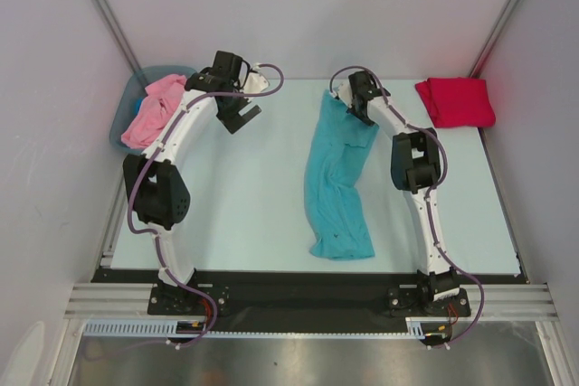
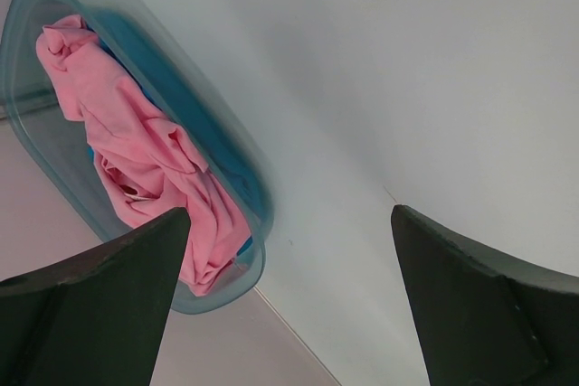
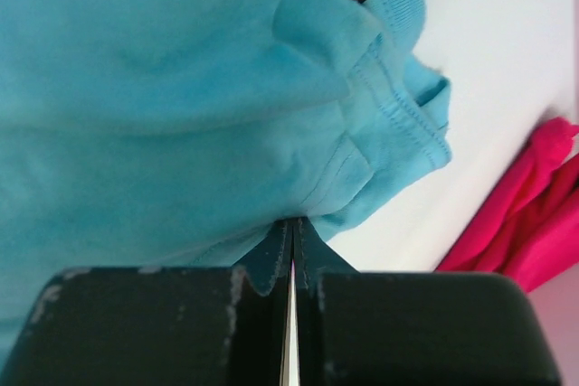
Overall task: Fold and stack the t-shirts
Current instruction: Fold the tshirt
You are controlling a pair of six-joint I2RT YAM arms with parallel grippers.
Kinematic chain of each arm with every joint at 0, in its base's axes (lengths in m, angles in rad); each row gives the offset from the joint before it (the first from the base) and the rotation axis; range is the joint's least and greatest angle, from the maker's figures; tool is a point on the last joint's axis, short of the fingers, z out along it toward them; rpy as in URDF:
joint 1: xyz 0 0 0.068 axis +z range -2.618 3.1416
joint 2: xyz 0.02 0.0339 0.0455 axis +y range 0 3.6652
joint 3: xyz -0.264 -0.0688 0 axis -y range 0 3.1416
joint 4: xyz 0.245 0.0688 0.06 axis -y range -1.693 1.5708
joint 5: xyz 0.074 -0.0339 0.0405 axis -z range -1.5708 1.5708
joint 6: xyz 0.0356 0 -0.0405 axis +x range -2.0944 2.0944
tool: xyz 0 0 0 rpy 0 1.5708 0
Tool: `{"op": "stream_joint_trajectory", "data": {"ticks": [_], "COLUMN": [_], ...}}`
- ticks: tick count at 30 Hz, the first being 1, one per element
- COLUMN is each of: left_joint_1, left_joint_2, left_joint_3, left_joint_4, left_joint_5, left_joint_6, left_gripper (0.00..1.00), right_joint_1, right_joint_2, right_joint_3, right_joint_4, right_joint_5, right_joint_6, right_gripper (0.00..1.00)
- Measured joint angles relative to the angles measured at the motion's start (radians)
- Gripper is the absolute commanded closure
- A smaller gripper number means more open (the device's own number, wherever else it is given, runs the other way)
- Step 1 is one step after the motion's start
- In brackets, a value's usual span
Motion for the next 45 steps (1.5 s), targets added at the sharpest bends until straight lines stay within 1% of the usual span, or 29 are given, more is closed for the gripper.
{"op": "stream_joint_trajectory", "data": {"ticks": [6,13,29,35,42,43,44,45], "left_joint_1": [0.000,0.000,0.000,0.000,0.000,0.000,0.000,0.000], "left_joint_2": [0.000,0.000,0.000,0.000,0.000,0.000,0.000,0.000], "left_joint_3": [-0.007,-0.031,-0.032,-0.037,-0.066,-0.071,-0.075,-0.077], "left_joint_4": [0.000,0.000,0.002,0.013,0.027,0.027,0.026,0.027], "left_joint_5": [-0.008,-0.022,-0.052,-0.058,-0.060,-0.060,-0.062,-0.064], "left_joint_6": [0.000,0.000,-0.002,-0.003,-0.003,-0.004,-0.004,-0.004], "left_gripper": [0.00,0.00,0.00,0.00,0.00,0.00,0.00,0.00], "right_joint_1": [0.009,0.022,0.063,0.074,0.076,0.076,0.076,0.076], "right_joint_2": [0.018,0.032,0.080,0.136,0.174,0.175,0.176,0.176], "right_joint_3": [0.000,-0.003,0.004,0.051,0.058,0.058,0.058,0.054], "right_joint_4": [0.078,0.146,0.293,0.381,0.496,0.504,0.510,0.513], "right_joint_5": [0.045,0.056,0.117,0.152,0.189,0.190,0.190,0.189], "right_joint_6": [-0.039,-0.072,-0.184,-0.250,-0.318,-0.322,-0.324,-0.322], "right_gripper": [1.00,1.00,1.00,1.00,1.00,0.97,0.92,0.80]}}
